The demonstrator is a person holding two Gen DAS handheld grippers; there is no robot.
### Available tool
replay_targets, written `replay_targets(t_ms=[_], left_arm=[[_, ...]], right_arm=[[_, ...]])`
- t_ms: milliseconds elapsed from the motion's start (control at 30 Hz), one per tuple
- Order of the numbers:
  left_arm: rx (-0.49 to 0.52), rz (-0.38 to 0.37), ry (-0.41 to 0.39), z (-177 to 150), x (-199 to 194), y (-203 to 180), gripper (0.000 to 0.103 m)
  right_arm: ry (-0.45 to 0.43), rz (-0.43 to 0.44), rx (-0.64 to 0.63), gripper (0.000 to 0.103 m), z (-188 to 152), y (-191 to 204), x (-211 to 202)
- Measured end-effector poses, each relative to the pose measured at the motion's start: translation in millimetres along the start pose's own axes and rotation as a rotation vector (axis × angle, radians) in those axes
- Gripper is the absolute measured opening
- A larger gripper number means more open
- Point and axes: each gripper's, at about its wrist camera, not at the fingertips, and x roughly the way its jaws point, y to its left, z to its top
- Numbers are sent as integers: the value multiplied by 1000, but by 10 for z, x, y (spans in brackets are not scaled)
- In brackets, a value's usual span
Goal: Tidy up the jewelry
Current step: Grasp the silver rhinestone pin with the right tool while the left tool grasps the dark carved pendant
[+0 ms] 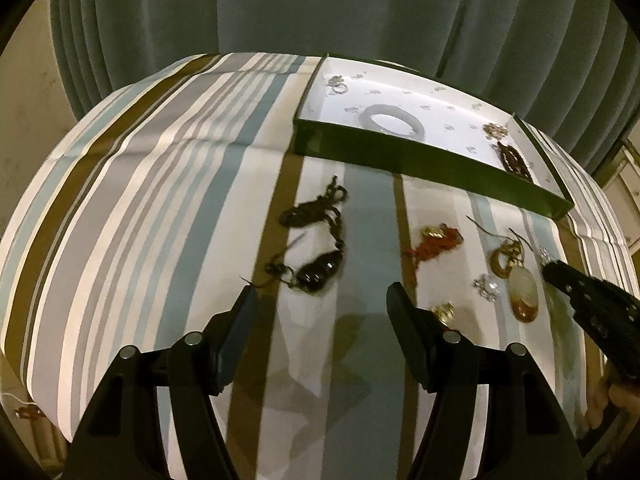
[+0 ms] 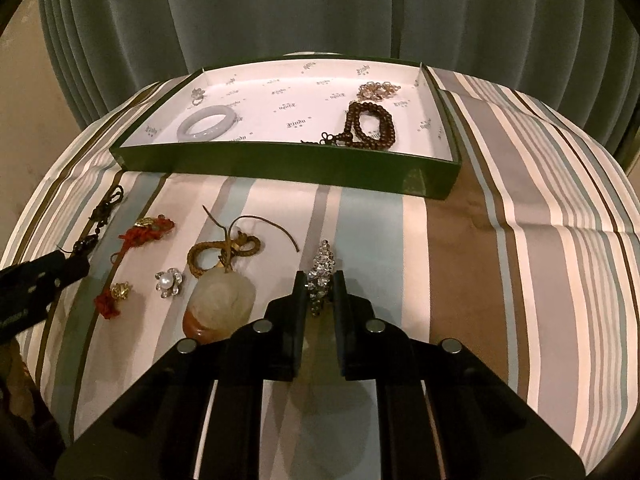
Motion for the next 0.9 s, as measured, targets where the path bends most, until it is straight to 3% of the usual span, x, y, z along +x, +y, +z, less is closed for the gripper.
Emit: replay_targets(t_ms=[300, 433, 633, 900], left_arm=[[30, 15, -6, 124, 149, 39, 66], [66, 4, -17, 126, 148, 12, 42], [102, -3, -27, 93, 132, -17, 22], [103, -23, -36, 61, 112, -25, 21]], right_arm=[[2, 21, 5, 13, -3, -10, 1], [2, 27, 12, 13, 2, -21, 0], [1, 34, 16, 13, 4, -39, -7], [1, 34, 18, 13, 2, -38, -12]])
